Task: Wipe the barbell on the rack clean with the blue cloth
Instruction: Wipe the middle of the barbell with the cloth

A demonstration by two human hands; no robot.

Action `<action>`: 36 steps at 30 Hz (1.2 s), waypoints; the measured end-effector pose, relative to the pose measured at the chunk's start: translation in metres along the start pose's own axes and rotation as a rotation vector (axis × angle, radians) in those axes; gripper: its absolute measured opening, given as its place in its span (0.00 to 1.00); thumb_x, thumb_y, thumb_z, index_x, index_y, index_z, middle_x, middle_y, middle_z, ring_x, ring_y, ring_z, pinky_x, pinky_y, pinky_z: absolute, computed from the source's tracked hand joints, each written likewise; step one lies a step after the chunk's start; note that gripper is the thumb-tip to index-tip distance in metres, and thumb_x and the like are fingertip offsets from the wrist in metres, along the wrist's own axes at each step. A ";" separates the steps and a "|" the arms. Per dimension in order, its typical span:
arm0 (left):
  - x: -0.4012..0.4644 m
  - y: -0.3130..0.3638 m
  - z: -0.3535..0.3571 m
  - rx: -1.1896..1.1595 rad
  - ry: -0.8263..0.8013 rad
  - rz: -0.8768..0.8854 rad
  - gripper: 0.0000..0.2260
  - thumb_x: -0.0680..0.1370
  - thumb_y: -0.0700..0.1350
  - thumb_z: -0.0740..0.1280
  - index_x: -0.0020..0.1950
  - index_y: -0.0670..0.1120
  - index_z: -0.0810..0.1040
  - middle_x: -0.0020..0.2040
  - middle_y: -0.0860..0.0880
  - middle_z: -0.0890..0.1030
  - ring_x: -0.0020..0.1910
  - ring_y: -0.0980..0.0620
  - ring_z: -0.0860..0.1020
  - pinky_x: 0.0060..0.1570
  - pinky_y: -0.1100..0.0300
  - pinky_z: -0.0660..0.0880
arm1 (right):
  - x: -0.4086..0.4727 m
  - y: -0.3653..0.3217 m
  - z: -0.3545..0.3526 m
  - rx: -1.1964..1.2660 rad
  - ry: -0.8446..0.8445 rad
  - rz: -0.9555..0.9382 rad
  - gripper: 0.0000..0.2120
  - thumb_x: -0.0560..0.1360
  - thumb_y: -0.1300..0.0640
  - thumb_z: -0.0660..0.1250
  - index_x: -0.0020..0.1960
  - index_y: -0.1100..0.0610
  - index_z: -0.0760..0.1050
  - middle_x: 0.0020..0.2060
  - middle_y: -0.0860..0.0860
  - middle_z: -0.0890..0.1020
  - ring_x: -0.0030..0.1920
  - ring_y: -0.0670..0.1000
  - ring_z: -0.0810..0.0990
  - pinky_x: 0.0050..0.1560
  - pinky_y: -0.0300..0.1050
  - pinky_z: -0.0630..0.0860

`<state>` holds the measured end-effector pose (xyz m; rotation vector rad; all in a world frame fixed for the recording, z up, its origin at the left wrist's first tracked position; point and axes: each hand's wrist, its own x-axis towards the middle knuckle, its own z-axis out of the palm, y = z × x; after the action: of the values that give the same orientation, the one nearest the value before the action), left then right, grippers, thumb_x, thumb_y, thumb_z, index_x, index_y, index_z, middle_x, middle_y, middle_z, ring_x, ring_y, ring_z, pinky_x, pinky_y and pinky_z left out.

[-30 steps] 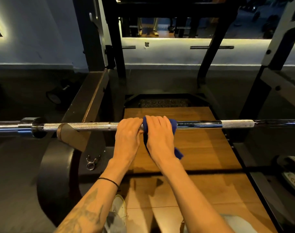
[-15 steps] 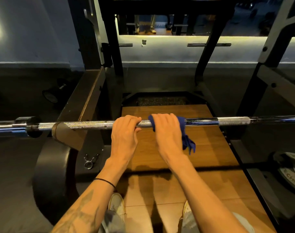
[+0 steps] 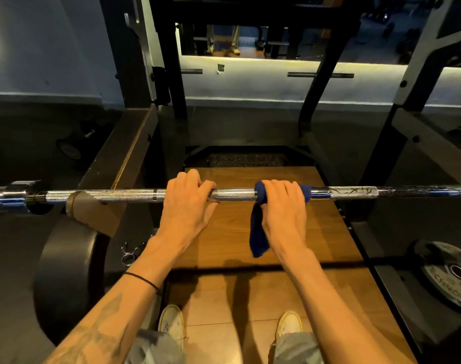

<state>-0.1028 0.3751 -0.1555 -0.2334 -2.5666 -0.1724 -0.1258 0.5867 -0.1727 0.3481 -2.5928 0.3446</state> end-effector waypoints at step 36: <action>0.001 0.010 0.007 -0.282 -0.055 -0.053 0.10 0.78 0.48 0.71 0.56 0.45 0.79 0.48 0.48 0.80 0.45 0.47 0.76 0.48 0.50 0.69 | -0.006 0.032 -0.007 0.051 0.017 -0.064 0.18 0.66 0.66 0.72 0.56 0.59 0.77 0.48 0.54 0.80 0.48 0.58 0.77 0.55 0.52 0.70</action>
<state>-0.1051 0.3862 -0.1602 -0.2784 -2.5981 -0.5561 -0.1275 0.6195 -0.1751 0.4428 -2.5530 0.3905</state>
